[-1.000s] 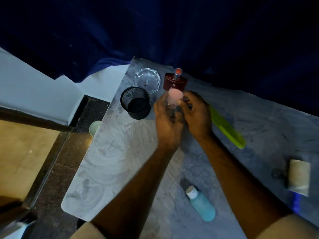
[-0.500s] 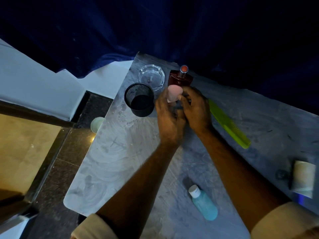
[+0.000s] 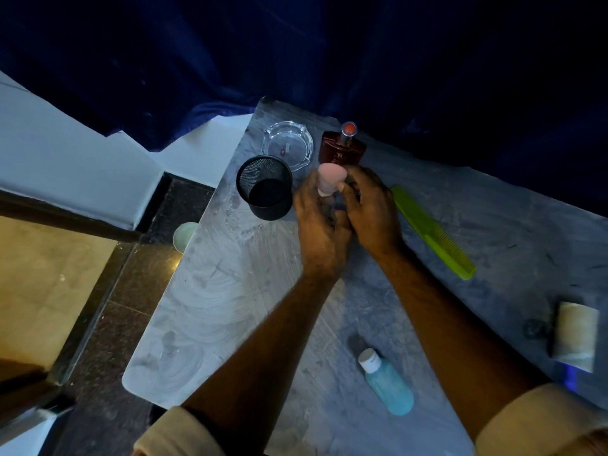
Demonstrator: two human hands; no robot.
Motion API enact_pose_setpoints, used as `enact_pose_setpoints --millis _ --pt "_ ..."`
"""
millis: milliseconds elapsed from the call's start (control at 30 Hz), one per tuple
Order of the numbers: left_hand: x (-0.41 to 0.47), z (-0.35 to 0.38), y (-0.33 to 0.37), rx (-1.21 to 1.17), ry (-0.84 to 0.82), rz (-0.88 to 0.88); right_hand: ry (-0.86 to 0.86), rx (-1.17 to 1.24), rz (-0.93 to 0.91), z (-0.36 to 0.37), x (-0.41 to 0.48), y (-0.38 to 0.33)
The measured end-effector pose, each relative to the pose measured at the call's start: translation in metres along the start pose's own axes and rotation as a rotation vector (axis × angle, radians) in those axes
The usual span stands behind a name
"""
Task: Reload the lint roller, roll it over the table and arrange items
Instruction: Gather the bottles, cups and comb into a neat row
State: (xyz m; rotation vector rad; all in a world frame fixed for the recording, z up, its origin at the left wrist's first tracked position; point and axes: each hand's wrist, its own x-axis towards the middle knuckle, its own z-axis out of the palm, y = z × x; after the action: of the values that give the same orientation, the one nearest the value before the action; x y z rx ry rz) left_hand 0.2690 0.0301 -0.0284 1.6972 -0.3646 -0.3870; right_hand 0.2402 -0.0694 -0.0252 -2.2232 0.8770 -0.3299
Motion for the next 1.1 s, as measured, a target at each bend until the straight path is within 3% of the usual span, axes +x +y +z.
enact_pose_setpoints --millis 233,400,533,633,867,1000,1100 --pt "-0.014 -0.008 0.006 0.008 -0.035 0.029 0.032 0.077 0.060 -0.004 -0.010 0.005" --pt "-0.077 -0.043 0.005 0.017 -0.187 -0.023 0.092 0.122 0.068 -0.043 -0.076 0.019" --pt "-0.153 -0.074 -0.013 0.040 -0.319 -0.211 -0.018 -0.055 0.184 -0.065 -0.174 0.035" --pt "-0.195 -0.078 -0.020 0.149 -0.345 -0.234 -0.148 -0.167 0.194 -0.070 -0.237 0.038" --pt "-0.215 -0.057 -0.021 0.154 -0.371 -0.348 -0.239 -0.475 0.204 -0.061 -0.298 0.042" --pt "-0.205 -0.049 -0.011 0.055 -0.349 -0.434 -0.214 -0.366 0.200 -0.060 -0.294 0.046" --pt "-0.186 -0.049 -0.003 -0.221 -0.321 -0.630 -0.144 -0.040 0.292 -0.069 -0.277 0.045"
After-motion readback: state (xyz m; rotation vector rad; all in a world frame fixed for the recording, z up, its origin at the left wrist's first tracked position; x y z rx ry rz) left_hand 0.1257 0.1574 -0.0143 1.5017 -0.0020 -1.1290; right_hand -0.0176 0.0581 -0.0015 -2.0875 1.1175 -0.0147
